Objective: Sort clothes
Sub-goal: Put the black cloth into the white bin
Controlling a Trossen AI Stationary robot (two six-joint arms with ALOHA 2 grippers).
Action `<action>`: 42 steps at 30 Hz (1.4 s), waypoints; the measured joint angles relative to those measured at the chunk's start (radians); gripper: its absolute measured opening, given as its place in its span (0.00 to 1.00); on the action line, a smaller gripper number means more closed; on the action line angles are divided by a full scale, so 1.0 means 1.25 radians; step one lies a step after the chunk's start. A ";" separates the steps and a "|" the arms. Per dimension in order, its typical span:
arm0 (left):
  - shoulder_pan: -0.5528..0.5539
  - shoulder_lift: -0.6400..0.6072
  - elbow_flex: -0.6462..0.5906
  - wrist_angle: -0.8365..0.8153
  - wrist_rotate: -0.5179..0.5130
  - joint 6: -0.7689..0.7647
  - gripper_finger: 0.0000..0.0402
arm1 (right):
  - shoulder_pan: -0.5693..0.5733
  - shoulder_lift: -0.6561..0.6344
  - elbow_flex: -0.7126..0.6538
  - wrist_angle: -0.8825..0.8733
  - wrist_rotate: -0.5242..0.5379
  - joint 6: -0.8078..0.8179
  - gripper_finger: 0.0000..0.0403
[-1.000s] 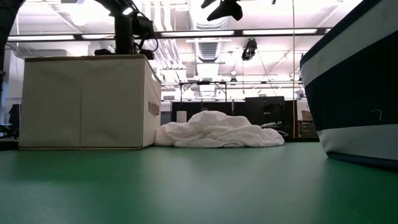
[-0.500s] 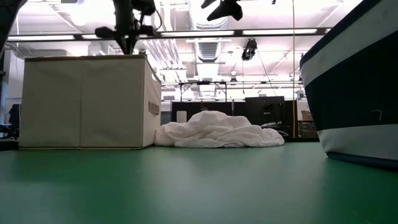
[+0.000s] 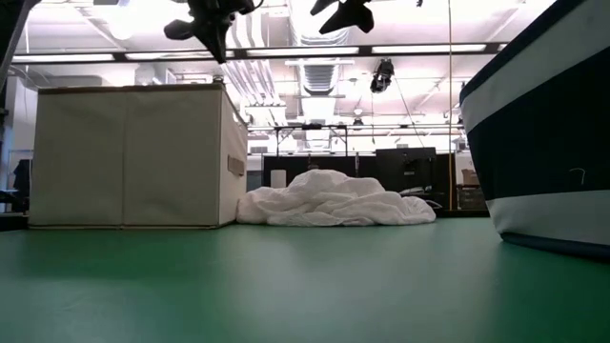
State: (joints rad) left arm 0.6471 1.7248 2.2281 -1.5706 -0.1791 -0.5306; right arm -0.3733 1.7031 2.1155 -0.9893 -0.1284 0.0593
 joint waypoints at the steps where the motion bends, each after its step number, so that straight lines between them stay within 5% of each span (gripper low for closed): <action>1: -0.002 0.000 -0.005 0.001 0.006 -0.002 0.00 | 0.000 0.000 0.000 0.000 0.000 0.000 0.58; 11: -0.005 0.000 -0.105 0.000 0.070 0.011 0.00 | 0.000 0.000 0.000 -0.002 0.000 0.000 0.58; 20: -0.004 0.002 -0.215 0.017 -0.083 0.051 0.01 | 0.000 0.000 0.000 -0.002 0.000 -0.001 0.58; 30: 0.007 0.002 -0.275 0.154 -0.056 0.369 0.17 | 0.000 0.000 0.000 -0.002 0.000 -0.006 0.58; 42: 0.031 0.004 -0.361 0.291 -0.052 0.330 0.28 | 0.000 0.000 0.000 -0.002 0.000 -0.017 0.58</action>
State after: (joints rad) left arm 0.6864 1.7298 1.7771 -1.2071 -0.2445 -0.1176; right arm -0.3737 1.7031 2.1156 -0.9913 -0.1282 0.0380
